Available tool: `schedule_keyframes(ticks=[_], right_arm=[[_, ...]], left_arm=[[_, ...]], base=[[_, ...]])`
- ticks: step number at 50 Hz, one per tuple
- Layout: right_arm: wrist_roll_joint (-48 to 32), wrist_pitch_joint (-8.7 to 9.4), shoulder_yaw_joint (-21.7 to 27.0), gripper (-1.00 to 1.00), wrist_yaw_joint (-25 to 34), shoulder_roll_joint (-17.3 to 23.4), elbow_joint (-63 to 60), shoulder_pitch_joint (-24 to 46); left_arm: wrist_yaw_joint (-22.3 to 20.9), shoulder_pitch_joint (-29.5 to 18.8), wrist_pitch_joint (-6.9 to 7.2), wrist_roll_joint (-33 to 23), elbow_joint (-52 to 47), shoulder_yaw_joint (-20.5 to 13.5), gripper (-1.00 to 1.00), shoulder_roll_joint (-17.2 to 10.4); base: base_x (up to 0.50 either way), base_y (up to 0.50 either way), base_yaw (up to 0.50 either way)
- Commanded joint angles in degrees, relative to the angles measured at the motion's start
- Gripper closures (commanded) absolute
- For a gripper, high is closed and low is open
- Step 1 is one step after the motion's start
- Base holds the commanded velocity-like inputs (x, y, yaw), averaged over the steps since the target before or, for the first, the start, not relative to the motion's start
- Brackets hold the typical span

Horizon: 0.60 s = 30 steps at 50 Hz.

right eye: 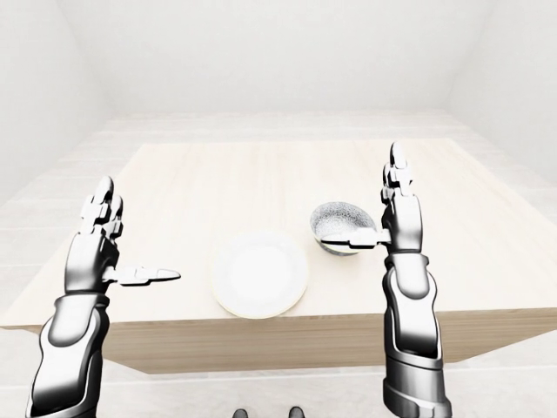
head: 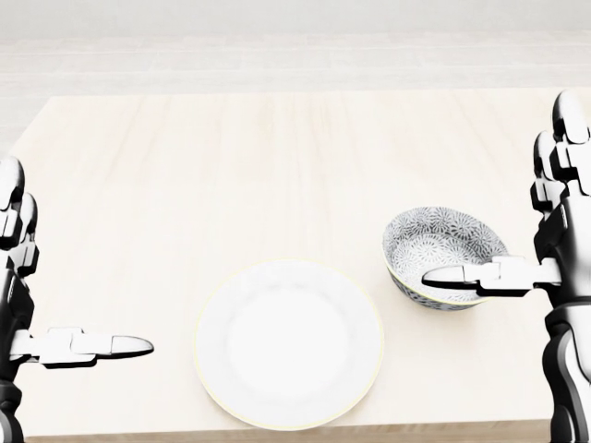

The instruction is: Put the bowl on the plate.

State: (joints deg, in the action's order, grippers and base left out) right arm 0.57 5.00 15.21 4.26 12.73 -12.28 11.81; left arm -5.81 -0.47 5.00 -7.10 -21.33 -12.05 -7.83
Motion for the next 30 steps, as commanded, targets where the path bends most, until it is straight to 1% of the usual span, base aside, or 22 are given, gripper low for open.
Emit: schedule_keyframes(ticks=[1, 6, 12, 13, 16, 19, 21, 30], right_arm=[[-1.4, 0.00, 1.1, -1.00, 0.6, 0.3, -4.5, -0.3], [-2.4, 0.00, 0.9, -1.00, 0.7, 0.4, -4.7, 0.0], [-3.8, 0.00, 0.6, -1.00, 1.1, 0.7, -5.0, 0.1], [-4.4, 0.00, 0.5, -1.00, 1.1, 0.9, -4.8, 0.2], [-5.1, 0.00, 0.6, -1.00, 1.3, 1.1, -4.6, 0.6], [-8.9, 0.00, -0.6, -1.00, 0.9, 2.0, -3.4, 0.7], [-11.7, 0.00, -1.5, -1.00, 0.9, 2.5, -2.7, 0.6], [-19.1, 0.00, -1.8, -1.00, 2.4, 2.9, -2.2, 0.5]], left_arm=[[-2.3, 0.9, 0.00, -6.7, 0.8, -1.1, -1.00, -0.4], [-3.2, 0.7, 0.00, -6.9, 0.8, -2.8, -1.00, -0.4], [-4.5, 1.4, 0.00, -8.9, -0.6, -3.1, -1.00, -0.7], [-4.6, 1.8, 0.00, -10.1, -0.6, -2.9, -1.00, -0.9], [-4.9, 2.0, 0.00, -10.9, -0.5, -3.1, -1.00, -0.6], [-4.8, 2.3, 0.00, -13.3, 0.3, -2.8, -1.00, -0.7], [-5.0, 2.4, 0.00, -13.9, 0.6, -2.9, -1.00, -0.5], [-5.6, 2.7, -0.10, -16.6, 2.3, -2.3, -1.00, -0.1]], base=[[0.00, 0.00, 0.00], [0.00, 0.00, 0.00], [0.00, 0.00, 0.00], [0.00, 0.00, 0.00], [0.00, 0.00, 0.00], [0.00, 0.00, 0.00], [0.00, 0.00, 0.00], [0.00, 0.00, 0.00]])
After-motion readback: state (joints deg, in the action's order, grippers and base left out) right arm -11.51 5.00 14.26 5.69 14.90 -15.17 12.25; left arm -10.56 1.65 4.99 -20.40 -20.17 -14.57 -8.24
